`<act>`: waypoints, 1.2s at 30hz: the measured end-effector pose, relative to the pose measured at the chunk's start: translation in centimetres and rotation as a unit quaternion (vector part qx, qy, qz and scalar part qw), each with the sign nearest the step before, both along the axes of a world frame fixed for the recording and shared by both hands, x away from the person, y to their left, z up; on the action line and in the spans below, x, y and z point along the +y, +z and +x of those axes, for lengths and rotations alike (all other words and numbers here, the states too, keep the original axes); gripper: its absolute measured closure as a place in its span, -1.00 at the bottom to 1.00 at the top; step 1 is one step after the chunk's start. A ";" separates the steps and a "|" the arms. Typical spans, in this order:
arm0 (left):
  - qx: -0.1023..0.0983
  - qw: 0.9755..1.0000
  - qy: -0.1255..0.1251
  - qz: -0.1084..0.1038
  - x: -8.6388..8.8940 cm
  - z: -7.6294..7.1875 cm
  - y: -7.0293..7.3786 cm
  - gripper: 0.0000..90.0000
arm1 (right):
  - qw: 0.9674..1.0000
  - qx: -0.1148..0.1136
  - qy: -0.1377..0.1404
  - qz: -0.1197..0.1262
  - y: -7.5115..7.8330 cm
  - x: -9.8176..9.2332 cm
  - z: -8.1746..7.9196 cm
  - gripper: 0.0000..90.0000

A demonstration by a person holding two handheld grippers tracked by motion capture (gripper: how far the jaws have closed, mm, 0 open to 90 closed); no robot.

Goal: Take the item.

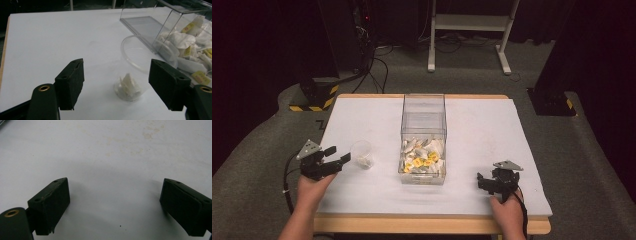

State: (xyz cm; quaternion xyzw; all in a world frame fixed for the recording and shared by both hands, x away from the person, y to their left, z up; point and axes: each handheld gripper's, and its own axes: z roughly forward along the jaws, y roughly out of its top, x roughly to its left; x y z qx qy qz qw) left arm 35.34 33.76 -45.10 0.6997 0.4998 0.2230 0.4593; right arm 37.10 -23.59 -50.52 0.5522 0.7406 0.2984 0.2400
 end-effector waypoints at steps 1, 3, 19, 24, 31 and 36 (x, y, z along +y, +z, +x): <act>0.004 1.000 0.001 0.004 0.2 0.0 -0.3 -0.36 | 1.000 0.000 0.000 0.000 0.0 0.0 0.0 -0.79; 0.013 1.000 0.003 0.010 0.6 -0.1 -0.9 -0.36 | 1.000 0.000 0.000 0.000 0.0 0.0 0.0 -0.79; 0.085 0.993 0.018 0.080 1.3 -1.0 -5.3 -0.37 | 1.000 0.000 -0.001 0.000 0.0 0.0 0.0 -0.79; 0.087 0.989 0.016 0.121 0.2 -0.9 -5.6 -0.58 | 1.000 -0.001 -0.001 0.000 0.0 0.0 0.0 -0.79; 0.082 0.988 0.032 0.123 0.1 -1.1 -5.8 -0.64 | 1.000 -0.003 -0.001 -0.002 0.0 0.1 0.0 -0.79; 0.084 0.989 0.032 0.121 0.1 -1.1 -5.8 -0.64 | 1.000 -0.003 -0.001 -0.003 0.0 0.1 0.0 -0.79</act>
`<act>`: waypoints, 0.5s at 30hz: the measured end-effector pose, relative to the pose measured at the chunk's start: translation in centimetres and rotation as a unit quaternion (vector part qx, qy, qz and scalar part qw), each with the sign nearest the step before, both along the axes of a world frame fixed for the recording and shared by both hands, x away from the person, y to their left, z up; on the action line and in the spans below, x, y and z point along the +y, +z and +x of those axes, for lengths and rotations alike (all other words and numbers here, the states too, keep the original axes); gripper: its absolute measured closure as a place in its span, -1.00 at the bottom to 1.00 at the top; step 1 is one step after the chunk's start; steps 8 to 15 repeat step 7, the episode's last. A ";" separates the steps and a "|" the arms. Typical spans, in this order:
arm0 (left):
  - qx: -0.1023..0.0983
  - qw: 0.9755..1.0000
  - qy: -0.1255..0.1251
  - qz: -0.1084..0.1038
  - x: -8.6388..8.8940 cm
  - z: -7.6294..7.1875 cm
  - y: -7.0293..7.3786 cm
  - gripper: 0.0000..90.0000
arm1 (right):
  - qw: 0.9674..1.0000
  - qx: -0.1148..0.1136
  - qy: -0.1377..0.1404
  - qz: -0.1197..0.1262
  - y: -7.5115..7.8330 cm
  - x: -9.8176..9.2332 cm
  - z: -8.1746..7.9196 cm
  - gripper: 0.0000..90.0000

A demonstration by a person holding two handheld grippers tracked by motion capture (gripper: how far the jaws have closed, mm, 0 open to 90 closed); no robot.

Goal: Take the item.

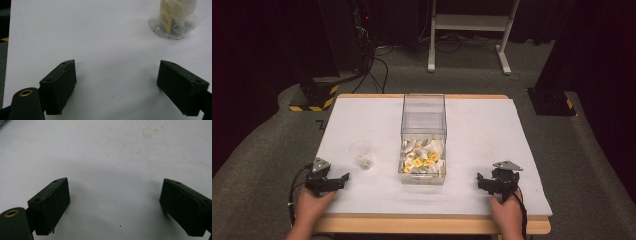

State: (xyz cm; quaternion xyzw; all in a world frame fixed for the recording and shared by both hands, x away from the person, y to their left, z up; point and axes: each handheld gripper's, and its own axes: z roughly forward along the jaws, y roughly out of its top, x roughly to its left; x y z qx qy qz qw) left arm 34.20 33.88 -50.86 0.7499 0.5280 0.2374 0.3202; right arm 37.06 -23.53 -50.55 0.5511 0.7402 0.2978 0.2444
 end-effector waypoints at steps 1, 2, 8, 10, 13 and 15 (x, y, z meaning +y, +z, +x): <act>0.000 1.000 0.000 0.000 0.0 0.0 0.0 -0.64 | 1.000 0.000 0.000 0.000 0.0 0.0 0.0 -0.79; 0.000 1.000 0.000 0.000 0.0 0.0 0.0 -0.64 | 1.000 0.000 0.000 0.000 0.0 0.0 0.0 -0.79; 0.000 1.000 -0.001 0.002 0.0 0.0 0.0 -0.64 | 1.000 0.000 0.000 0.001 0.0 0.0 0.0 -0.79; 0.000 1.000 -0.001 0.002 0.0 0.0 0.0 -0.64 | 1.000 0.000 0.000 0.001 0.0 0.0 0.0 -0.79; 0.000 1.000 -0.001 0.002 0.0 0.0 0.0 -0.64 | 1.000 0.000 0.000 0.001 0.0 0.0 0.0 -0.79; 0.000 1.000 -0.001 0.002 0.0 0.0 0.0 -0.64 | 1.000 0.000 0.000 0.001 0.0 0.0 0.0 -0.79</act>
